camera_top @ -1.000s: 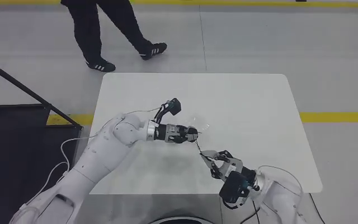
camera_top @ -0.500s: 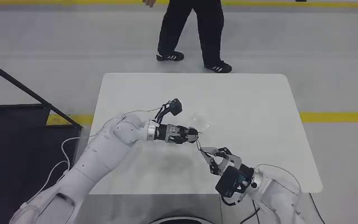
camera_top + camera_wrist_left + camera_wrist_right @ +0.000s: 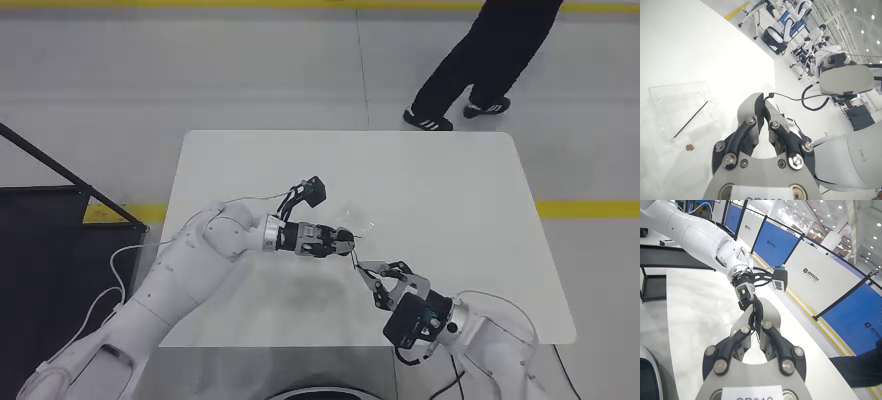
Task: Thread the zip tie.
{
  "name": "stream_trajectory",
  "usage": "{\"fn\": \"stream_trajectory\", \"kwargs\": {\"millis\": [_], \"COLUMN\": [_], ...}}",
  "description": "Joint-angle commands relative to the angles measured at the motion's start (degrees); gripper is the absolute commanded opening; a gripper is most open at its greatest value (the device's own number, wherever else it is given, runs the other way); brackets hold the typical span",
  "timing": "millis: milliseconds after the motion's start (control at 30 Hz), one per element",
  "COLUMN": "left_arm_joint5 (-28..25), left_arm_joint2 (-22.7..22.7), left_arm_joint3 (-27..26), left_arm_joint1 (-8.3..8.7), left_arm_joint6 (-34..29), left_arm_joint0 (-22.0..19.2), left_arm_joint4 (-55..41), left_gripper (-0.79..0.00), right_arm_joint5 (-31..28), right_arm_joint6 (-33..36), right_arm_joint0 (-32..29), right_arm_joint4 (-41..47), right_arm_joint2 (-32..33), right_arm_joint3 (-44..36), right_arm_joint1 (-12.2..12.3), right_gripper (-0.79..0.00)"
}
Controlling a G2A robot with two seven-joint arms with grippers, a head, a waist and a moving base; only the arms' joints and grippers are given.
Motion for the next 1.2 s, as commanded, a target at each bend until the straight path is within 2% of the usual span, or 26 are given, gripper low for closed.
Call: {"fn": "stream_trajectory", "kwargs": {"millis": [0,1167], "left_arm_joint5": [0.05,1.09], "left_arm_joint2": [-0.02,0.32], "left_arm_joint3": [0.02,0.62], "left_arm_joint1": [0.01,-0.12], "left_arm_joint6": [-0.02,-1.46], "left_arm_joint0": [0.06,-0.70], "left_arm_joint4": [-0.07,-1.18], "left_gripper": [-0.785,-0.785], "right_arm_joint5": [-0.02,2.20], "right_arm_joint6": [0.08,1.20], "right_arm_joint0": [0.05,-0.07], "right_arm_joint4": [-0.02,-1.37], "right_arm_joint2": [-0.06,-1.38], "right_arm_joint3": [-0.01,-0.68], "right_arm_joint1": [0.06,1.09], "right_gripper": [-0.785,-0.785]}}
